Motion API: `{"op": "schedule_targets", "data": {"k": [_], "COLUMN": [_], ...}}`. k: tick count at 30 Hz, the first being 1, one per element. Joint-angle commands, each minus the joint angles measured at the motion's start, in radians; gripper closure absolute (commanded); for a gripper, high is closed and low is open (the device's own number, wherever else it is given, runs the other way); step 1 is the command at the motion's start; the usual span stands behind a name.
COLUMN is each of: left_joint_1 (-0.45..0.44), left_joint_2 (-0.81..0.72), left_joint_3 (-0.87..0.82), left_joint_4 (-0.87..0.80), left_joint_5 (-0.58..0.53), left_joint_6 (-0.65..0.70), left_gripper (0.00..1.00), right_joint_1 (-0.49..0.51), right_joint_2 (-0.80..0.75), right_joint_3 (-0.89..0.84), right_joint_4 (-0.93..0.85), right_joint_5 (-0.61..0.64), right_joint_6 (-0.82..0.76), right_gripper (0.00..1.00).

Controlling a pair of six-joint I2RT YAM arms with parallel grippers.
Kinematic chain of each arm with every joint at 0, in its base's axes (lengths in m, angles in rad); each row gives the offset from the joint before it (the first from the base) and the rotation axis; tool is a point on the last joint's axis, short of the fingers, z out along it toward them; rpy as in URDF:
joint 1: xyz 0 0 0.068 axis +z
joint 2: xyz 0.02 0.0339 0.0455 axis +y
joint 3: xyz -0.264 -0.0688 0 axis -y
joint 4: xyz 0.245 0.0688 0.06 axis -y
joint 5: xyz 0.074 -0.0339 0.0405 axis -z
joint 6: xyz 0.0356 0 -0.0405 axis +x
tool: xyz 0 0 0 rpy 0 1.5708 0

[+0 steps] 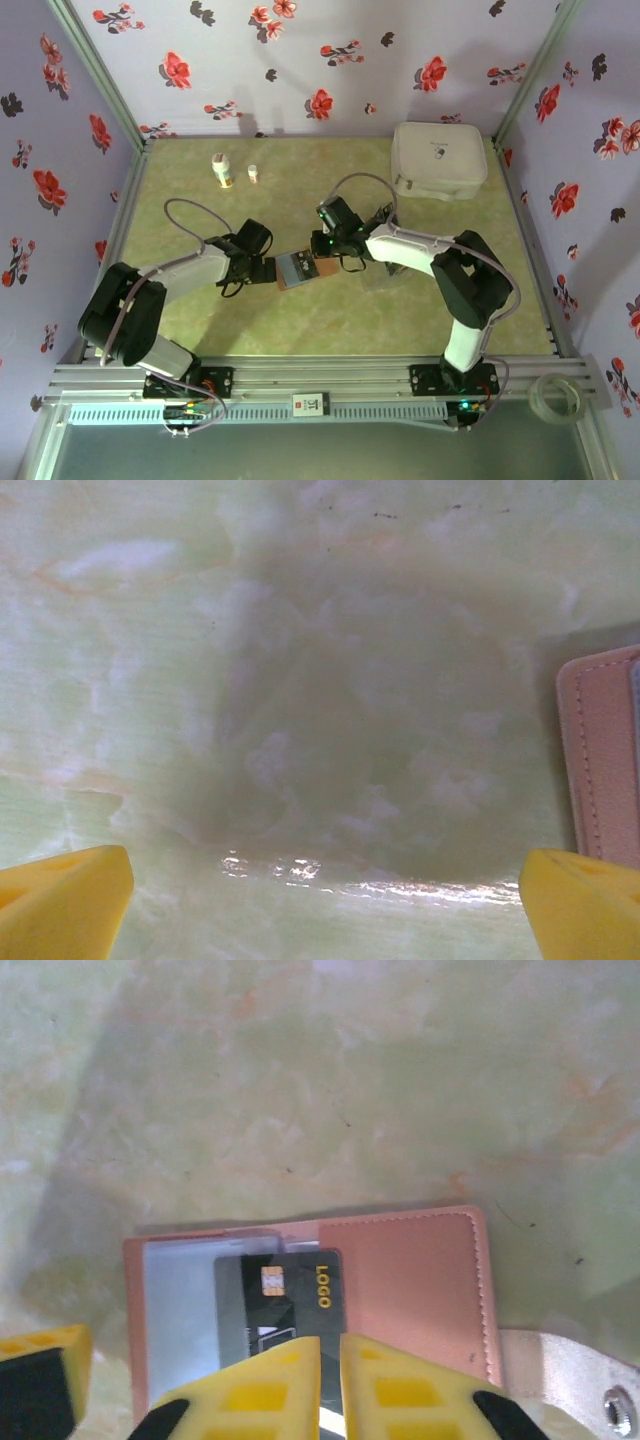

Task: Put the credit cards into the card holder
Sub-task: Insert the credit card into the card slot.

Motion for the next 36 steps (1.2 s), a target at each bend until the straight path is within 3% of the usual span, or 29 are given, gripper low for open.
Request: {"op": "schedule_targets", "data": {"k": [1, 12, 36], "left_joint_1": [0.008, 0.008, 0.009], "left_joint_2": [0.018, 0.054, 0.114], "left_joint_3": [0.005, 0.014, 0.025], "left_joint_4": [-0.020, -0.041, -0.031], "left_joint_5": [-0.014, -0.040, -0.050], "left_joint_6": [-0.007, 0.002, 0.024], "left_gripper": [0.00, 0.00, 0.00], "right_joint_1": [0.007, 0.018, 0.037], "right_joint_2": [0.046, 0.107, 0.170], "right_joint_3": [0.046, 0.107, 0.161], "right_joint_4": [-0.095, -0.166, -0.226], "right_joint_5": [0.039, 0.085, 0.118], "right_joint_6": [-0.043, -0.082, -0.111], "right_gripper": [0.94, 1.00, 1.00]}}
